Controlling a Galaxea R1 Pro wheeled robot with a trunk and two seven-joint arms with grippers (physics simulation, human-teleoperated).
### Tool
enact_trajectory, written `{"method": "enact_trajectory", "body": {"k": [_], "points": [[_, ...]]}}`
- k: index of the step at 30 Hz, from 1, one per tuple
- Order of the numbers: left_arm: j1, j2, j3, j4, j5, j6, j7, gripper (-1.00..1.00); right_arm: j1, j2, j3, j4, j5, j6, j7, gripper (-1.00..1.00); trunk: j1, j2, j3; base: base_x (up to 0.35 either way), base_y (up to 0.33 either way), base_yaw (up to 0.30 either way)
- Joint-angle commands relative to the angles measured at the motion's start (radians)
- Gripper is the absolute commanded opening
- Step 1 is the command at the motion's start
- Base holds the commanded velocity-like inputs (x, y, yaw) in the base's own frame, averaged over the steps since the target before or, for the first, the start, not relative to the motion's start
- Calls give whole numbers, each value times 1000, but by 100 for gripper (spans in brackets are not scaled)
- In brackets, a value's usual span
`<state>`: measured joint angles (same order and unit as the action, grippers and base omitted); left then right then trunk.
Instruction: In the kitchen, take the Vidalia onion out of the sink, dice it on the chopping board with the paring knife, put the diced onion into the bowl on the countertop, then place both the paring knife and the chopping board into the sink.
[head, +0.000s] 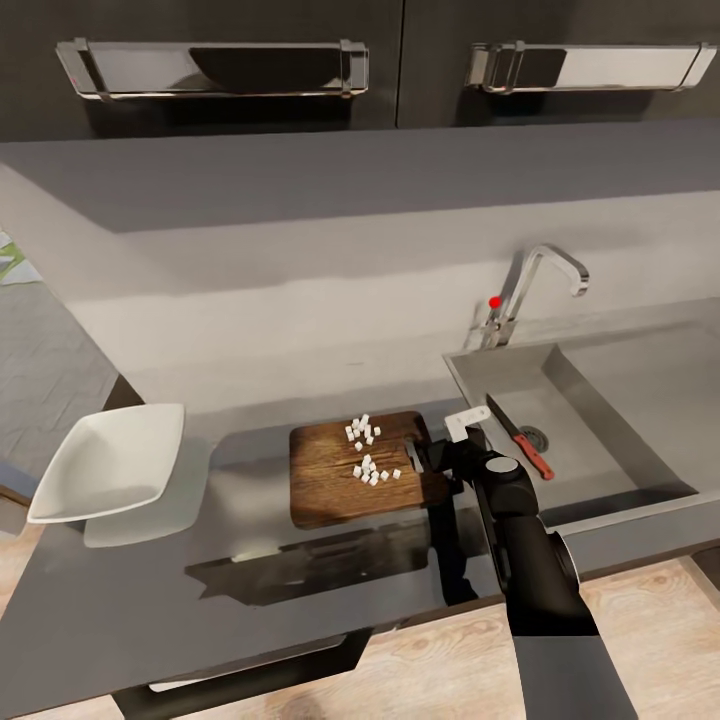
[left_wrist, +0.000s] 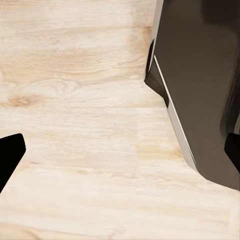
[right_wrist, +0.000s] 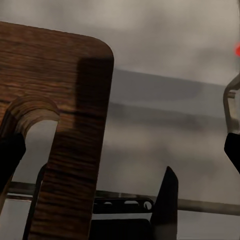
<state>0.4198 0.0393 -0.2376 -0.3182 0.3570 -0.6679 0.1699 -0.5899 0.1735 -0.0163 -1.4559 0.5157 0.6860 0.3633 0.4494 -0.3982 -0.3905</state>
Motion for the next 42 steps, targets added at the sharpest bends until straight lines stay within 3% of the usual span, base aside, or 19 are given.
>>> {"method": "enact_trajectory", "body": {"k": [1,42], "points": [[0,1,-9,-2,4,-1,8,100,-1,1,-2,-1,10,3,9,100,1,-2,-2,0,0,0],[0,2,-9,-1,4,-1,8,100,-1,1,-2,-1,11,3,9,100,1,-2,-43,0,0,0]]}}
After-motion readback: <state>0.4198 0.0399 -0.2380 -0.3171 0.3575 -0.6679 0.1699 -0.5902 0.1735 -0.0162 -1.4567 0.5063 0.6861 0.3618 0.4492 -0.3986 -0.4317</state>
